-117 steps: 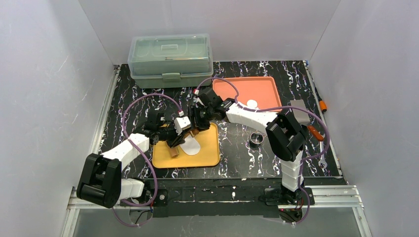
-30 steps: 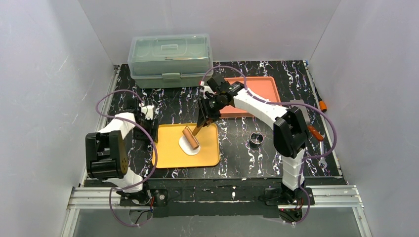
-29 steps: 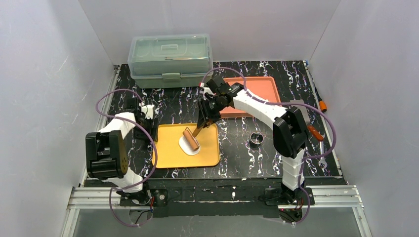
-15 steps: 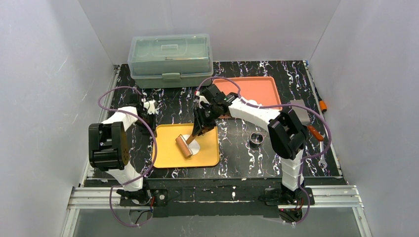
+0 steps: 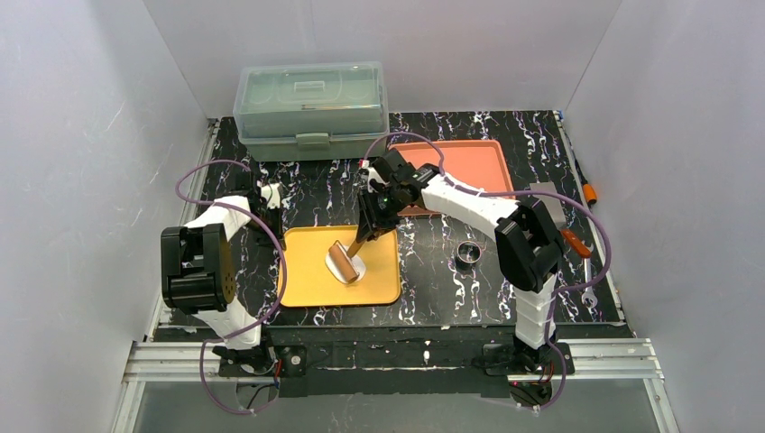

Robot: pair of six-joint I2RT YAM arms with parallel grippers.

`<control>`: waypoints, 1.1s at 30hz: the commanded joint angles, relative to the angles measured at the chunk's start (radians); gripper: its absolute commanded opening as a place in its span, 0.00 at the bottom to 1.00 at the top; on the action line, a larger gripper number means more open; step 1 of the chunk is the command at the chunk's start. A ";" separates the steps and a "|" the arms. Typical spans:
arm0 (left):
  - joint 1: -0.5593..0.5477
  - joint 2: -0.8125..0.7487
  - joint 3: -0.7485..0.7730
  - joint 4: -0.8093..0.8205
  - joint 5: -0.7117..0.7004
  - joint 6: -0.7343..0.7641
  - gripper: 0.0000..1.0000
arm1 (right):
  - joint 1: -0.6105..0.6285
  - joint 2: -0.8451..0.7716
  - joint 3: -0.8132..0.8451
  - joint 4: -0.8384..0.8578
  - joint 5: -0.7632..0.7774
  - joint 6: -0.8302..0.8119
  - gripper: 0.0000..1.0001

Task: Roll out the dumpling wrappers from the dough

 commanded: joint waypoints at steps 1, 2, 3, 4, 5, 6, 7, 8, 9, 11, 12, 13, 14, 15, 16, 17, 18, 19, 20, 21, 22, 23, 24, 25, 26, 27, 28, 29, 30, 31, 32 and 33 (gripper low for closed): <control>-0.012 0.000 -0.038 -0.014 0.009 0.005 0.00 | 0.009 0.047 -0.033 -0.056 0.218 -0.063 0.01; -0.013 -0.002 -0.038 -0.013 0.008 0.004 0.00 | 0.025 0.061 -0.055 -0.037 0.203 -0.051 0.01; -0.012 -0.003 -0.039 -0.013 0.008 0.003 0.00 | 0.036 0.069 -0.071 -0.022 0.192 -0.039 0.01; -0.013 -0.004 -0.039 -0.012 0.007 0.003 0.00 | 0.046 0.071 -0.090 -0.005 0.187 -0.028 0.01; -0.013 -0.006 -0.041 -0.011 0.008 0.003 0.00 | 0.054 0.069 -0.108 0.017 0.185 -0.018 0.01; -0.013 -0.008 -0.042 -0.009 0.006 0.003 0.00 | 0.059 0.068 -0.122 0.033 0.180 -0.009 0.01; -0.013 -0.008 -0.043 -0.006 0.006 0.003 0.00 | 0.062 0.067 -0.130 0.041 0.178 -0.002 0.01; -0.013 -0.009 -0.044 -0.004 0.006 0.003 0.00 | 0.065 0.067 -0.131 0.042 0.179 0.000 0.01; -0.012 -0.009 -0.044 -0.004 0.006 0.003 0.00 | 0.065 0.068 -0.123 0.029 0.181 -0.006 0.01; -0.013 -0.010 -0.045 -0.004 0.006 0.004 0.00 | 0.055 0.058 -0.091 -0.026 0.240 -0.044 0.01; -0.013 -0.010 -0.045 -0.004 0.006 0.005 0.00 | 0.039 0.048 -0.081 -0.041 0.252 -0.056 0.01; -0.012 -0.012 -0.045 -0.004 0.006 0.006 0.00 | 0.018 0.037 -0.080 -0.047 0.255 -0.062 0.01; -0.012 -0.014 -0.047 -0.001 0.005 0.006 0.00 | -0.001 0.028 -0.079 -0.053 0.263 -0.069 0.01; -0.013 -0.014 -0.047 0.001 0.003 0.006 0.00 | -0.013 0.024 -0.074 -0.059 0.273 -0.076 0.01; -0.013 -0.015 -0.048 0.002 0.002 0.006 0.00 | -0.017 0.025 -0.070 -0.066 0.277 -0.081 0.01; -0.013 -0.017 -0.050 0.003 0.001 0.006 0.00 | -0.017 0.029 -0.068 -0.069 0.275 -0.083 0.01; -0.013 -0.017 -0.050 0.003 0.001 0.006 0.00 | -0.016 0.035 -0.074 -0.058 0.261 -0.072 0.01; -0.013 -0.018 -0.050 0.004 0.001 0.006 0.00 | -0.009 0.038 -0.088 -0.039 0.250 -0.061 0.01; -0.013 -0.019 -0.051 0.004 0.001 0.007 0.00 | 0.001 0.043 -0.104 -0.022 0.248 -0.052 0.01; -0.013 -0.020 -0.051 0.005 0.000 0.008 0.00 | 0.013 0.048 -0.118 -0.006 0.250 -0.039 0.01; -0.013 -0.022 -0.051 0.006 -0.001 0.008 0.00 | 0.026 0.051 -0.129 0.012 0.247 -0.027 0.01; -0.012 -0.023 -0.053 0.006 -0.002 0.009 0.00 | 0.044 0.058 -0.139 0.028 0.244 -0.018 0.01; -0.012 -0.023 -0.053 0.007 -0.003 0.009 0.00 | 0.062 0.066 -0.144 0.040 0.240 -0.009 0.01; -0.013 -0.023 -0.053 0.007 -0.003 0.009 0.00 | 0.075 0.075 -0.148 0.054 0.228 0.001 0.01; -0.013 -0.022 -0.053 0.008 -0.003 0.009 0.00 | 0.085 0.083 -0.154 0.069 0.210 0.010 0.01; -0.013 -0.022 -0.053 0.008 -0.003 0.009 0.00 | 0.090 0.088 -0.158 0.079 0.198 0.014 0.01; -0.013 -0.022 -0.053 0.009 -0.003 0.009 0.00 | 0.089 0.091 -0.160 0.077 0.198 0.012 0.01; -0.013 -0.024 -0.054 0.008 -0.005 0.010 0.00 | 0.081 0.087 -0.160 0.067 0.214 0.003 0.01; -0.013 -0.027 -0.056 0.009 -0.005 0.012 0.00 | 0.066 0.076 -0.163 0.060 0.222 -0.004 0.01; -0.012 -0.030 -0.057 0.010 -0.005 0.012 0.00 | 0.043 0.059 -0.166 0.055 0.222 -0.009 0.01; -0.013 -0.032 -0.058 0.010 -0.005 0.012 0.00 | 0.024 0.044 -0.163 0.048 0.227 -0.015 0.01; -0.013 -0.032 -0.058 0.011 -0.004 0.012 0.00 | 0.011 0.032 -0.154 0.039 0.236 -0.023 0.01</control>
